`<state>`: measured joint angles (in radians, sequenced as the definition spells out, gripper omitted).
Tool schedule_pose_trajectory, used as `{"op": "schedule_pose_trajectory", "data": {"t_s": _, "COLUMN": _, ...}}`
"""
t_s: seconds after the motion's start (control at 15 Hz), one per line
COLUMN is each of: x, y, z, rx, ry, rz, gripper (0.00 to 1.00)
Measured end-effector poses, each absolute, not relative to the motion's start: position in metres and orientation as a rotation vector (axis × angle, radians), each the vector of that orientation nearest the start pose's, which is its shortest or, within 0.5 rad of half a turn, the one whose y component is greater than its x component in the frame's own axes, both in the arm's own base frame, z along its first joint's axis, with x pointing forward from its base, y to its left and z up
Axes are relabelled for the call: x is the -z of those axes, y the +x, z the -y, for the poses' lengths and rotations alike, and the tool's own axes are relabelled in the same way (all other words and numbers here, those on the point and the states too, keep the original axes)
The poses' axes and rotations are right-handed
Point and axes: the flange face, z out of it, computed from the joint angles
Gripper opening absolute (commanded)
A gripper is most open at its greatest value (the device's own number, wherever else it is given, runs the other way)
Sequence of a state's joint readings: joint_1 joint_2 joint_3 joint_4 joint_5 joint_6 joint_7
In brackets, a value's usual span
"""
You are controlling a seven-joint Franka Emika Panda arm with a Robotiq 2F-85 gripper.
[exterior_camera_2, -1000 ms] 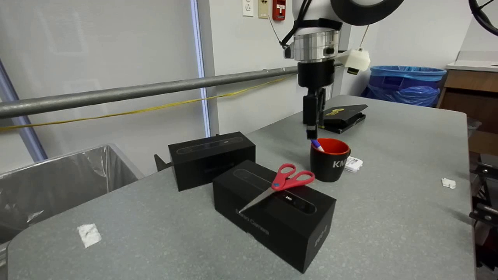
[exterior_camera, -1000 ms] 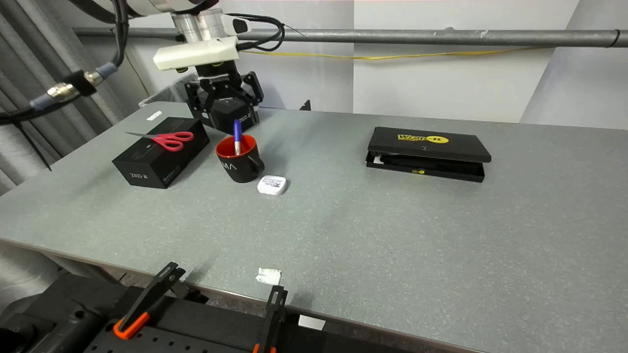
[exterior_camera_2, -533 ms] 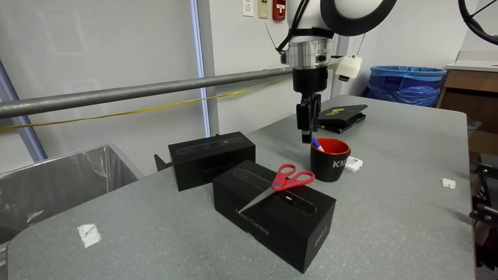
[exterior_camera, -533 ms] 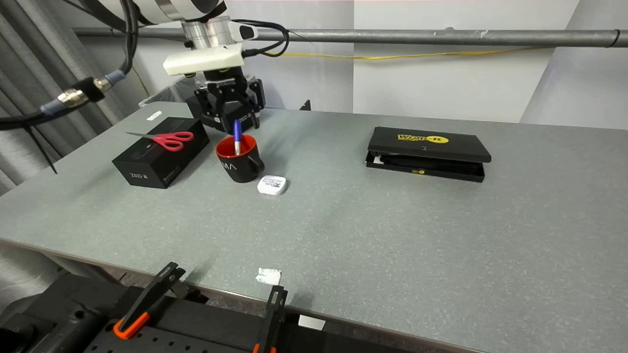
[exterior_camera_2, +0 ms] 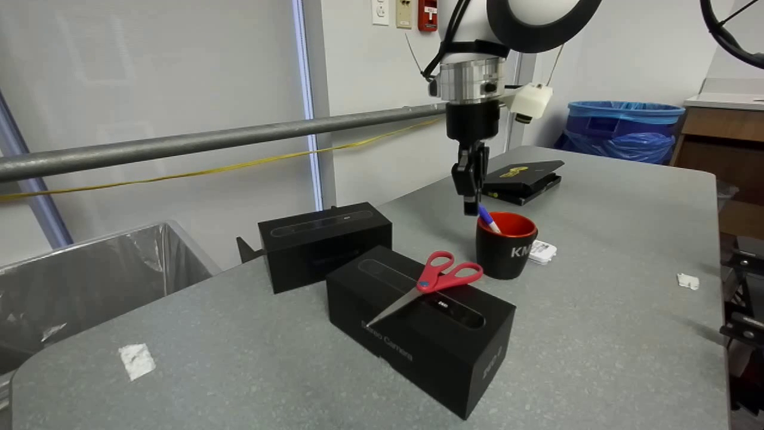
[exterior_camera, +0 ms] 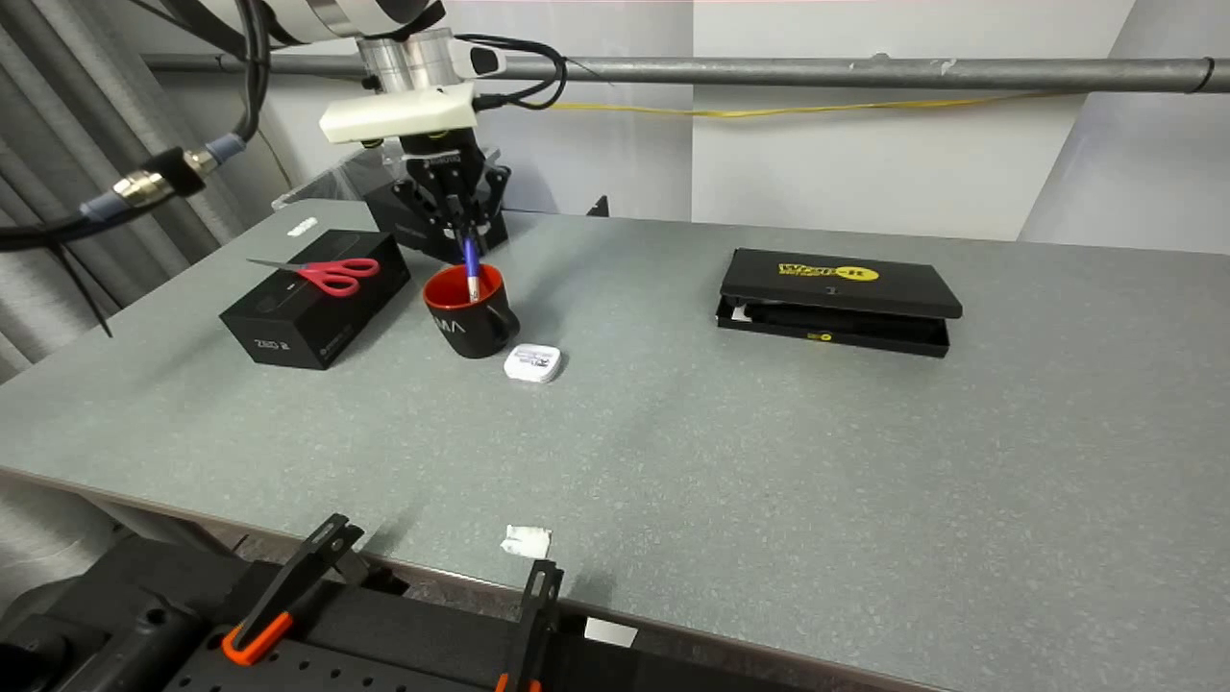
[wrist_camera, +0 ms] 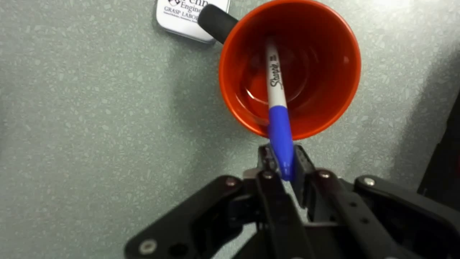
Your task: Remove the pen from the black mug cup and put it on the table
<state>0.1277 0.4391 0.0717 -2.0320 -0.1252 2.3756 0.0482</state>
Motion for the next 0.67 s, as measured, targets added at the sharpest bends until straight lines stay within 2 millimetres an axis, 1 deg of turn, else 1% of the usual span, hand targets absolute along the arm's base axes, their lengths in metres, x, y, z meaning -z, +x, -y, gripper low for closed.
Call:
{"op": "schedule_pose_trajectory", "data": {"t_s": 0.27, "x": -0.221, "y": 0.580, "z": -0.115, "rx": -0.136, "ry": -3.170, "rz": 0.363, "gripper": 0.03}}
{"op": "schedule_pose_trajectory", "data": {"t_s": 0.4, "x": -0.225, "y": 0.580, "z": -0.116, "rx": -0.126, "ry": -3.165, "rz": 0.357, "gripper": 0.03}}
{"op": "schedule_pose_trajectory", "data": {"t_s": 0.53, "x": -0.239, "y": 0.581, "z": -0.114, "rx": -0.095, "ry": -3.155, "rz": 0.347, "gripper": 0.03}}
{"op": "schedule_pose_trajectory", "data": {"t_s": 0.67, "x": -0.263, "y": 0.580, "z": -0.108, "rx": -0.041, "ry": -3.145, "rz": 0.345, "gripper": 0.03}}
